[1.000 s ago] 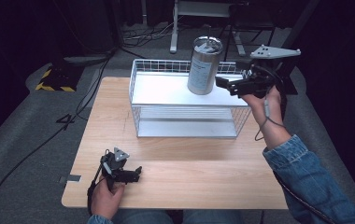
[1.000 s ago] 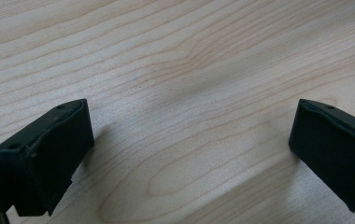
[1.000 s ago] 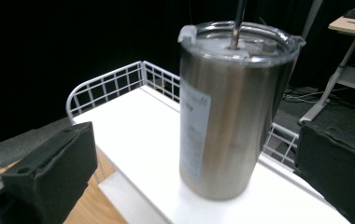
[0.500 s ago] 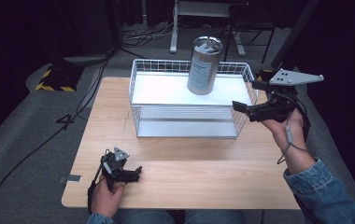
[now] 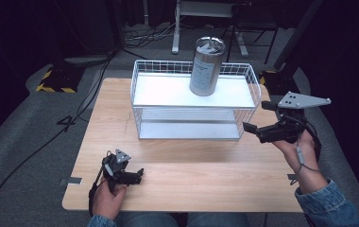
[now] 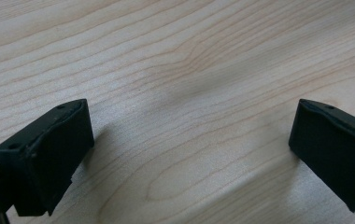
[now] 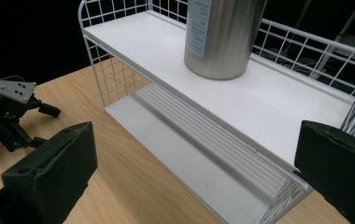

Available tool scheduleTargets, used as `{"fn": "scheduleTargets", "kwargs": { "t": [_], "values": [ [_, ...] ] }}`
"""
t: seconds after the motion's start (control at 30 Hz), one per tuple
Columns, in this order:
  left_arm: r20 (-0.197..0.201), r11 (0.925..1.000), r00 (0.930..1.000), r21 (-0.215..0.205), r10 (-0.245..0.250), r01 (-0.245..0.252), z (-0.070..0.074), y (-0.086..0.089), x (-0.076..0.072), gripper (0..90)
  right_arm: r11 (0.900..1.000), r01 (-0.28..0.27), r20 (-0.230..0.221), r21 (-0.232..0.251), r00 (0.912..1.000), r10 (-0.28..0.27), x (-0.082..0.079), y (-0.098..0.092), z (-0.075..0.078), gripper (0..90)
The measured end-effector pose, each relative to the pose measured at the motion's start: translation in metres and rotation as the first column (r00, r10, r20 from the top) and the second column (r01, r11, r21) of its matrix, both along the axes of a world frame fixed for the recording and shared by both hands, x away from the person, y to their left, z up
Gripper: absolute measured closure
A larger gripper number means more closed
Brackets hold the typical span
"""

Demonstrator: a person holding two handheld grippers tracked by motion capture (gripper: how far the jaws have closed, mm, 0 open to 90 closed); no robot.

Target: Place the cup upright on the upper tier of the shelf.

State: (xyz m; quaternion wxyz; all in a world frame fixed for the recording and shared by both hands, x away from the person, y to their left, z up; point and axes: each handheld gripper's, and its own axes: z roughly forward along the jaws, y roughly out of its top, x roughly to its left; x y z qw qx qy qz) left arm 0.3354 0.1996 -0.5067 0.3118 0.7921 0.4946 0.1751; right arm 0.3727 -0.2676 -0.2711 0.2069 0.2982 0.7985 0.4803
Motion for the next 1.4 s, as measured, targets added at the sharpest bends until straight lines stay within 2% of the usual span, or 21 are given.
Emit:
{"fn": "scheduleTargets", "kwargs": {
  "t": [0.1, 0.17, 0.23, 0.33, 0.43, 0.47, 0.53, 0.6, 0.63, 0.67, 0.83, 0.97, 1.1, 1.2, 1.23, 1.27, 1.3, 1.4],
  "values": [
    [0.000, 1.0000, 1.0000, -0.002, 0.002, -0.002, 0.000, 0.000, 0.000, 0.4, 1.000, 0.002, -0.008, -0.007, 1.0000, -0.002, -0.006, -0.006, -0.013, 0.0],
    [0.000, 1.0000, 1.0000, -0.001, 0.001, -0.001, 0.000, 0.000, -0.001, 0.4, 1.000, 0.002, -0.008, -0.009, 1.0000, -0.002, -0.007, -0.006, -0.016, 0.0],
    [0.000, 1.0000, 1.0000, -0.001, 0.000, 0.000, 0.000, 0.000, -0.001, 0.4, 1.000, 0.002, -0.013, -0.019, 0.9999, -0.003, -0.011, -0.008, -0.030, 0.0],
    [0.001, 1.0000, 1.0000, 0.000, 0.001, -0.001, 0.000, 0.000, -0.001, 0.4, 0.999, 0.007, -0.015, -0.037, 0.9999, -0.008, -0.011, -0.009, -0.039, 0.0],
    [0.001, 1.0000, 1.0000, -0.001, 0.001, -0.001, 0.000, 0.000, -0.001, 0.4, 0.998, 0.014, -0.024, -0.054, 0.9996, -0.015, -0.012, -0.012, -0.057, 0.0],
    [0.001, 1.0000, 1.0000, 0.000, 0.001, -0.001, 0.000, 0.000, -0.001, 0.4, 0.998, 0.019, -0.040, -0.057, 0.9990, -0.021, -0.012, -0.014, -0.068, 0.0],
    [0.001, 1.0000, 1.0000, -0.001, 0.001, -0.001, 0.000, 0.000, -0.001, 0.4, 0.998, 0.022, -0.049, -0.058, 0.9985, -0.024, -0.012, -0.015, -0.072, 0.0],
    [0.001, 1.0000, 1.0000, 0.000, 0.001, -0.001, 0.000, 0.000, -0.001, 0.4, 0.998, 0.027, -0.065, -0.057, 0.9974, -0.031, -0.012, -0.017, -0.084, 0.0],
    [0.001, 1.0000, 1.0000, 0.000, 0.000, 0.000, 0.000, 0.000, -0.001, 0.4, 0.998, 0.032, -0.076, -0.059, 0.9965, -0.036, -0.012, -0.019, -0.095, 0.2],
    [0.001, 1.0000, 1.0000, 0.000, 0.001, -0.001, 0.000, 0.000, -0.001, 0.4, 0.998, 0.032, -0.076, -0.059, 0.9965, -0.036, -0.012, -0.019, -0.095, 0.2],
    [0.001, 1.0000, 1.0000, 0.000, 0.001, -0.001, 0.000, 0.000, -0.001, 0.4, 0.998, 0.034, -0.119, -0.061, 0.9921, -0.041, -0.014, -0.020, -0.125, 2.1],
    [0.001, 1.0000, 1.0000, 0.000, 0.001, -0.001, 0.000, 0.000, -0.001, 0.4, 0.998, 0.033, -0.134, -0.056, 0.9902, -0.040, -0.015, -0.020, -0.136, 3.0],
    [0.001, 1.0000, 1.0000, -0.001, 0.001, -0.001, 0.000, 0.000, -0.001, 0.4, 0.996, 0.036, -0.142, -0.083, 0.9887, -0.047, -0.015, -0.017, -0.156, 4.6],
    [0.001, 1.0000, 1.0000, 0.000, 0.001, -0.001, 0.000, 0.000, -0.001, 0.4, 0.996, 0.041, -0.146, -0.085, 0.9878, -0.054, -0.016, -0.016, -0.162, 5.0],
    [0.001, 1.0000, 1.0000, -0.001, 0.001, -0.001, 0.000, 0.000, -0.001, 0.4, 0.995, 0.043, -0.146, -0.089, 0.9876, -0.056, -0.017, -0.015, -0.170, 6.2],
    [0.001, 1.0000, 1.0000, 0.000, 0.001, -0.001, 0.000, 0.000, -0.001, 0.4, 0.995, 0.043, -0.146, -0.089, 0.9876, -0.056, -0.017, -0.015, -0.170, 6.2],
    [0.001, 1.0000, 1.0000, -0.001, 0.001, -0.001, 0.000, 0.000, -0.001, 0.4, 0.996, 0.040, -0.156, -0.084, 0.9863, -0.053, -0.017, -0.014, -0.177, 8.0],
    [0.001, 1.0000, 1.0000, 0.000, 0.001, -0.001, 0.000, 0.000, -0.001, 0.4, 0.996, 0.041, -0.164, -0.082, 0.9850, -0.054, -0.017, -0.013, -0.183, 9.6]
  ]
}}
